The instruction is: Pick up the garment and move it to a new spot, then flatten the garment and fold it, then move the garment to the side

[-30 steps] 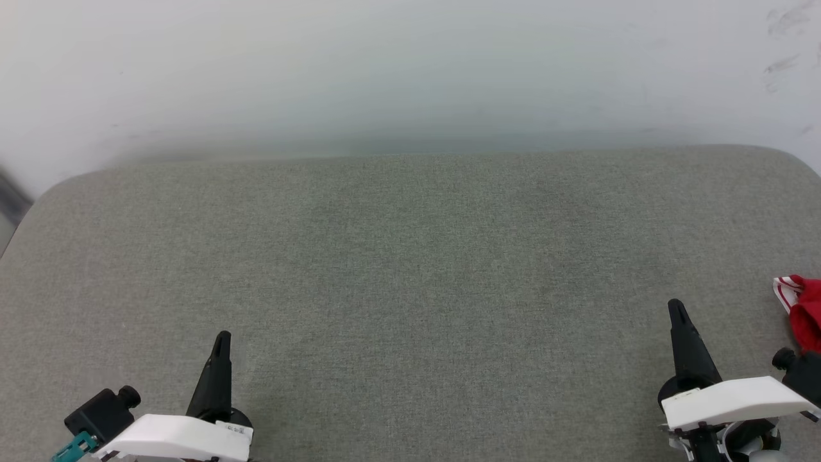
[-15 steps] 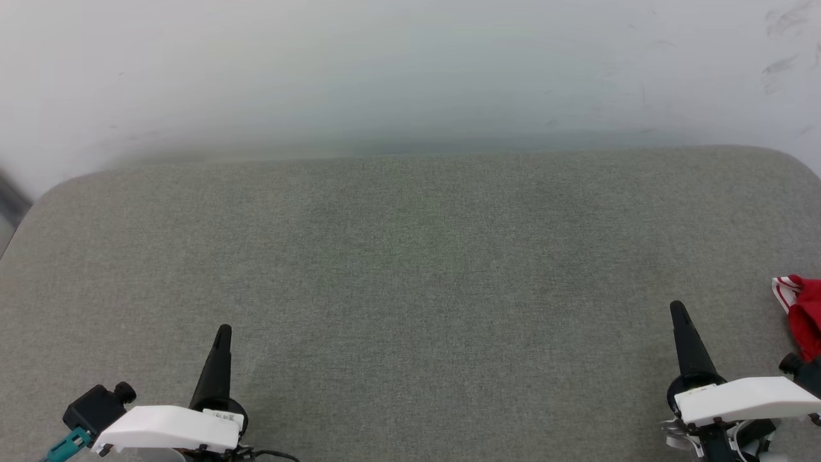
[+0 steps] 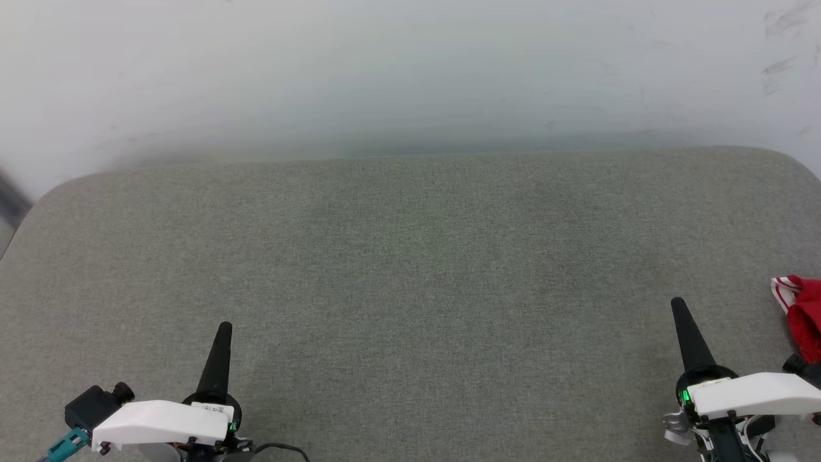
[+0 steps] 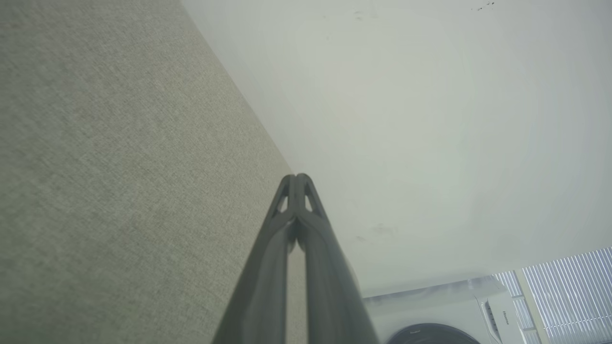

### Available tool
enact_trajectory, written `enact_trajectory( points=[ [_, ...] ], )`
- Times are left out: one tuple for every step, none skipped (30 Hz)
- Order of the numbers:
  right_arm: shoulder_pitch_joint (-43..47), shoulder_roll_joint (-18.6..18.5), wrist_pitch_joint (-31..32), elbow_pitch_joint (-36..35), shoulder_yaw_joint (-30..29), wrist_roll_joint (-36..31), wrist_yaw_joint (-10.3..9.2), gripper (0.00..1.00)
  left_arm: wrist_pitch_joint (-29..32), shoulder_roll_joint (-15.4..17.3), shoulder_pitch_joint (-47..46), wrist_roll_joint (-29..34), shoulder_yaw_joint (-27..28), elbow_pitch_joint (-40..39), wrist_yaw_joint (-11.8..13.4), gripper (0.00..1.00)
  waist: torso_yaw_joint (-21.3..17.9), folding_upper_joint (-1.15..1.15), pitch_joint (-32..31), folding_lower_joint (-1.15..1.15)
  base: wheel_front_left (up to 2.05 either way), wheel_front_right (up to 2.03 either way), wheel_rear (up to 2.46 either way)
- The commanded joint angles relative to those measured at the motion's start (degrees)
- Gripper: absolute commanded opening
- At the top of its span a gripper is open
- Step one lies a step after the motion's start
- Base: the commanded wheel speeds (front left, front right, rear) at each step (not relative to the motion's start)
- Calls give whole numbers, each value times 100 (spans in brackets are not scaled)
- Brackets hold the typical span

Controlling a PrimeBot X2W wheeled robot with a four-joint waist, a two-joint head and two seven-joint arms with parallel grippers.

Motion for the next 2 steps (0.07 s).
enact_trajectory(
  points=[
    [-117,-20,30,-30,-21,154,0,0,44,10,-141,-132,25,-18,-19,0,-1,0,-1,0,0,0,0],
    [-119,-20,48,-26,-26,213,-1,0,57,7,-150,-187,30,-9,-19,0,-1,0,-2,0,0,0,0]
  ],
)
